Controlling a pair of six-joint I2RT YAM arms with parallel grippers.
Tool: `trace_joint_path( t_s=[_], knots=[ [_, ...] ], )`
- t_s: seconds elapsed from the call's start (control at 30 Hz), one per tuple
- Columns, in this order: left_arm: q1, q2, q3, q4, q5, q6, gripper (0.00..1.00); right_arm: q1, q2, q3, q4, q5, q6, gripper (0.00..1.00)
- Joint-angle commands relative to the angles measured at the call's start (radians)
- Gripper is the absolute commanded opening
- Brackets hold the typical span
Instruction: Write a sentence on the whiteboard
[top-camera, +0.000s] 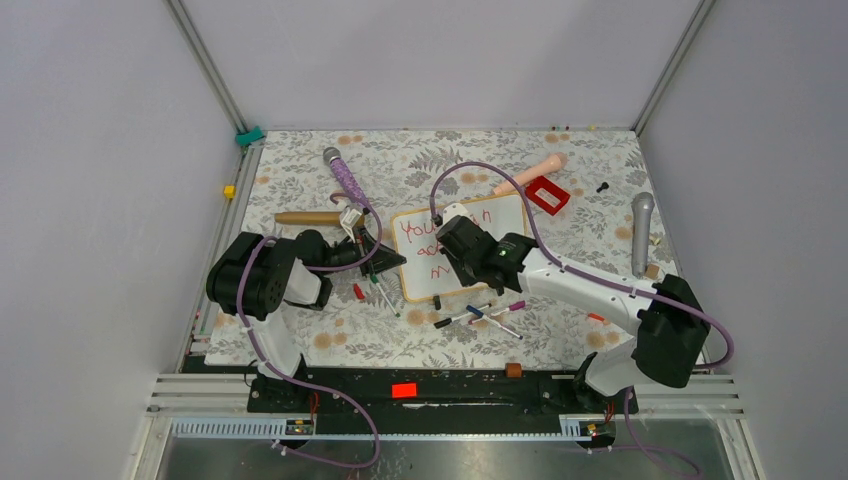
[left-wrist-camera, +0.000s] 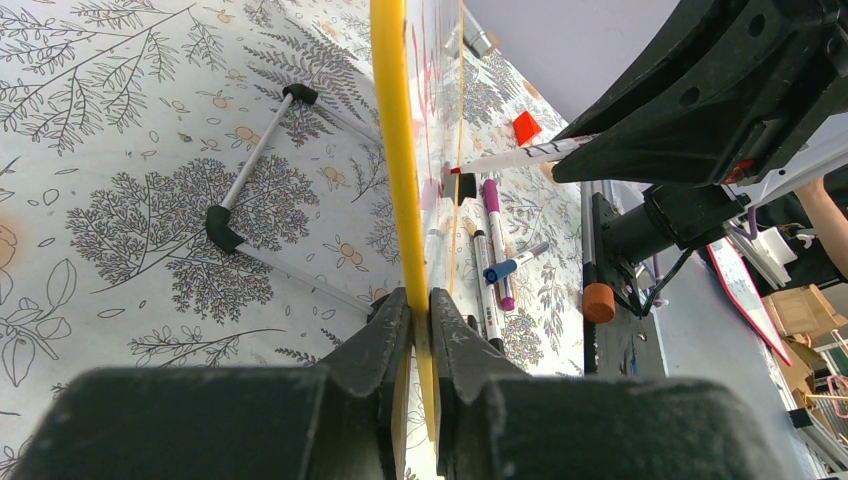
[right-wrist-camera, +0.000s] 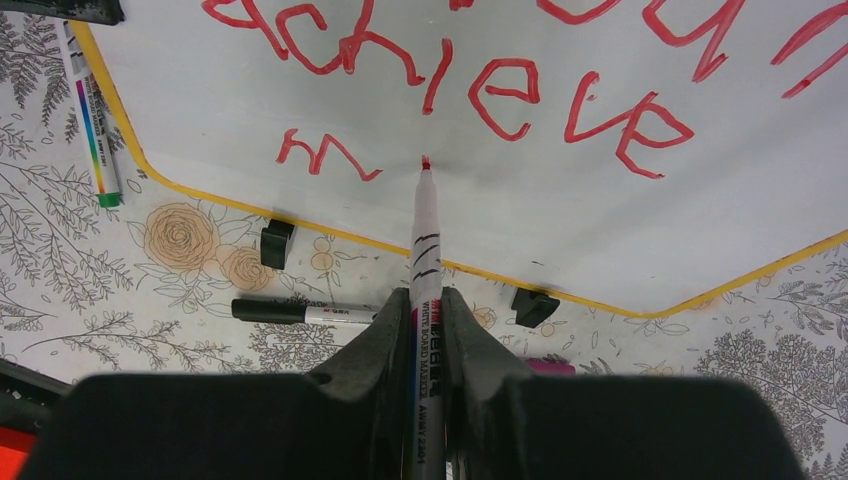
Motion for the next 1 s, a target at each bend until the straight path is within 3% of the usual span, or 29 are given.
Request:
trace_joint_path(
  t_s=[0.0,0.37,0.67,0.97],
  knots=[
    [0.001,-0.002,-0.005,0.054,0.016,0.062,0.01,-0.007,0.028,0.041,0.029,0.017,-0.004,0.0],
    [0.007,-0.001,-0.003,0.053,0.015,0.06,0.01,-0.006,0.011,-0.035,0.055,-0.054,0.013,0.0],
    [0.007,0.001,-0.003,0.054,0.015,0.06,0.01,-0.007,-0.004,-0.073,0.016,0.012,0.024,0.0],
    [0.007,0.0,-0.003,0.054,0.016,0.06,0.01,-0.019,0.008,-0.005,-0.007,0.095,0.014,0.0]
  ],
)
